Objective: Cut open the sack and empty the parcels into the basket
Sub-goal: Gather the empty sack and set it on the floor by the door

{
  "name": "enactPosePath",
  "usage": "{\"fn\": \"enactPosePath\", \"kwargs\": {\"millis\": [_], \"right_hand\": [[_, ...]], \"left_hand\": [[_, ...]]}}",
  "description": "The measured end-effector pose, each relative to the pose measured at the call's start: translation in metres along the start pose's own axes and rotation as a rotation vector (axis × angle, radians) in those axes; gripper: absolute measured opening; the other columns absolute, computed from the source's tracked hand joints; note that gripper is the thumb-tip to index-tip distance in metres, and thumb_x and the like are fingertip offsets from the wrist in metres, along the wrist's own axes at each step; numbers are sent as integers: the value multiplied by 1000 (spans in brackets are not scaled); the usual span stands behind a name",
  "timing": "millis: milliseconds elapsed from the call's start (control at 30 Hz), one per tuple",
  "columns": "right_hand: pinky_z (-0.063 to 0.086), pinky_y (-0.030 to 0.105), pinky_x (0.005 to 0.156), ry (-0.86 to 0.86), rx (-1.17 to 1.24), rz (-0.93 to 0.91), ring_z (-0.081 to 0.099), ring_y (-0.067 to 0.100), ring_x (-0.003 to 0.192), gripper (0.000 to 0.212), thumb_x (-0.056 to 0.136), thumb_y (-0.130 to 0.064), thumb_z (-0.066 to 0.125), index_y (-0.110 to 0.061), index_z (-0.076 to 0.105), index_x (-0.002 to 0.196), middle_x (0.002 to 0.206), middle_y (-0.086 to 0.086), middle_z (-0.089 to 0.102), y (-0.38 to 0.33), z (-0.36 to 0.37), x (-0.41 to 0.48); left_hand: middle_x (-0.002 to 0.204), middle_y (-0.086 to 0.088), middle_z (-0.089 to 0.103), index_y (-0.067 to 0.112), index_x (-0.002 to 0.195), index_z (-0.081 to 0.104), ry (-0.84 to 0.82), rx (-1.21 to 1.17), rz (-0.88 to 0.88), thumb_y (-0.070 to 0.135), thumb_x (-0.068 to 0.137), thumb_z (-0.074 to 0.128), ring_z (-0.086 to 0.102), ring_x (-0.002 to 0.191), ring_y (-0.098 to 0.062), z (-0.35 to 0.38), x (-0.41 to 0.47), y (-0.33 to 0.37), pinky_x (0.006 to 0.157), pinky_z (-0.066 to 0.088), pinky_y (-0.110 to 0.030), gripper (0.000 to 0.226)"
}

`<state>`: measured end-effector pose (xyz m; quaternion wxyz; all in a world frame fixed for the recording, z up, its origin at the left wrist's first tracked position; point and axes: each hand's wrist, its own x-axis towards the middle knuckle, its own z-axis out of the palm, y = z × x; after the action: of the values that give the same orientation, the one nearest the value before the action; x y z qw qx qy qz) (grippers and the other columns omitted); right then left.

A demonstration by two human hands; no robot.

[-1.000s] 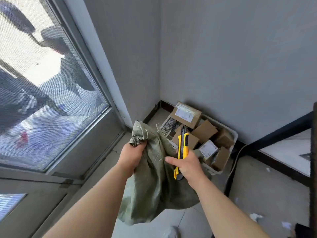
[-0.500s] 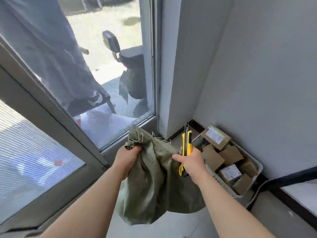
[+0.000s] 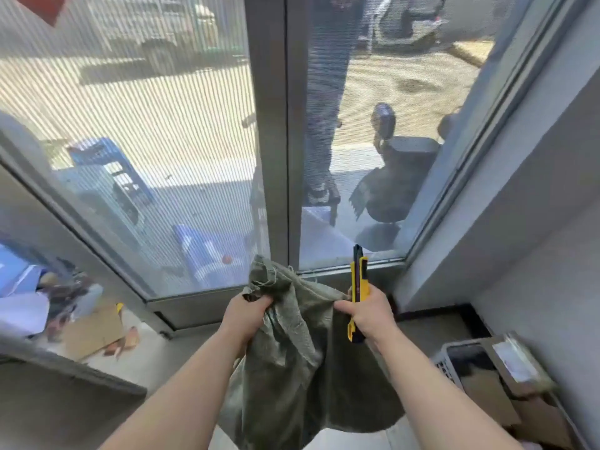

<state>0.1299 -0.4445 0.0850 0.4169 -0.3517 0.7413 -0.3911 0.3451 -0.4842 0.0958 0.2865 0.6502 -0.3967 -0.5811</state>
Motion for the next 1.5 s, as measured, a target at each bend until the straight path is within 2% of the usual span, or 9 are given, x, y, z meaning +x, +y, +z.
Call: {"fn": "enactPosePath", "kwargs": {"millis": [233, 367, 467, 567, 667, 867, 1033, 1267, 1500], "right_hand": [[45, 27, 64, -300, -95, -87, 59, 20, 72, 28, 68, -4, 81, -12, 57, 80, 75, 3, 61, -25, 76, -20], [47, 28, 64, -487, -134, -123, 58, 19, 69, 29, 69, -5, 82, -11, 56, 81, 74, 3, 60, -39, 136, -47], [49, 33, 70, -593, -167, -154, 58, 20, 71, 30, 70, -6, 82, -12, 55, 80, 75, 4, 60, -44, 182, -70], [51, 37, 75, -678, -209, -181, 60, 22, 74, 28, 70, -8, 82, -11, 57, 82, 78, 6, 63, -44, 229, -95], [50, 33, 68, -759, -252, -208, 60, 21, 71, 27, 71, -8, 81, -10, 56, 82, 77, 6, 62, -45, 277, -128], [48, 34, 64, -889, -360, -289, 56, 22, 66, 29, 68, -9, 82, -10, 54, 77, 72, 7, 59, -46, 381, -208], [45, 30, 59, -989, -389, -327, 53, 21, 64, 28, 69, -6, 80, -11, 53, 75, 68, 4, 57, -45, 463, -282], [44, 27, 56, -1056, -449, -347, 53, 19, 63, 28, 70, -7, 80, -9, 53, 79, 72, 3, 59, -41, 564, -354], [44, 26, 57, -1090, -498, -350, 54, 17, 62, 30, 68, -4, 79, -14, 52, 73, 69, -1, 58, -21, 671, -389]], "left_hand": [[89, -6, 71, 18, 80, 66, 305, -149, -59, 27, 80, 70, 65, 91, -26, -78, -51, -45, 90, 52, -40, 9], [88, -10, 72, 10, 88, 69, 492, -242, -150, 36, 64, 66, 67, 84, -29, -132, -83, -76, 83, 55, -39, 35], [78, -10, 64, 10, 76, 65, 630, -278, -170, 24, 70, 61, 60, 76, -26, -171, -102, -96, 68, 47, -33, 16], [74, -11, 62, 9, 71, 62, 745, -290, -154, 15, 70, 61, 59, 75, -25, -209, -121, -120, 68, 47, -34, 6], [81, -14, 70, 7, 77, 66, 852, -311, -187, 12, 68, 63, 66, 80, -29, -252, -143, -152, 73, 52, -35, 10], [91, -19, 71, 4, 90, 66, 998, -387, -231, 3, 73, 68, 64, 77, -27, -344, -200, -215, 68, 47, -30, 17], [83, -13, 70, 14, 74, 64, 1125, -435, -276, 8, 72, 72, 66, 77, -29, -422, -244, -265, 71, 52, -35, 11], [89, -13, 71, 9, 86, 66, 1189, -526, -290, 10, 74, 74, 63, 73, -25, -514, -274, -325, 68, 50, -32, 15], [87, -10, 72, 13, 86, 67, 1292, -602, -335, 10, 72, 75, 68, 84, -31, -588, -263, -382, 79, 55, -43, 16]]}}
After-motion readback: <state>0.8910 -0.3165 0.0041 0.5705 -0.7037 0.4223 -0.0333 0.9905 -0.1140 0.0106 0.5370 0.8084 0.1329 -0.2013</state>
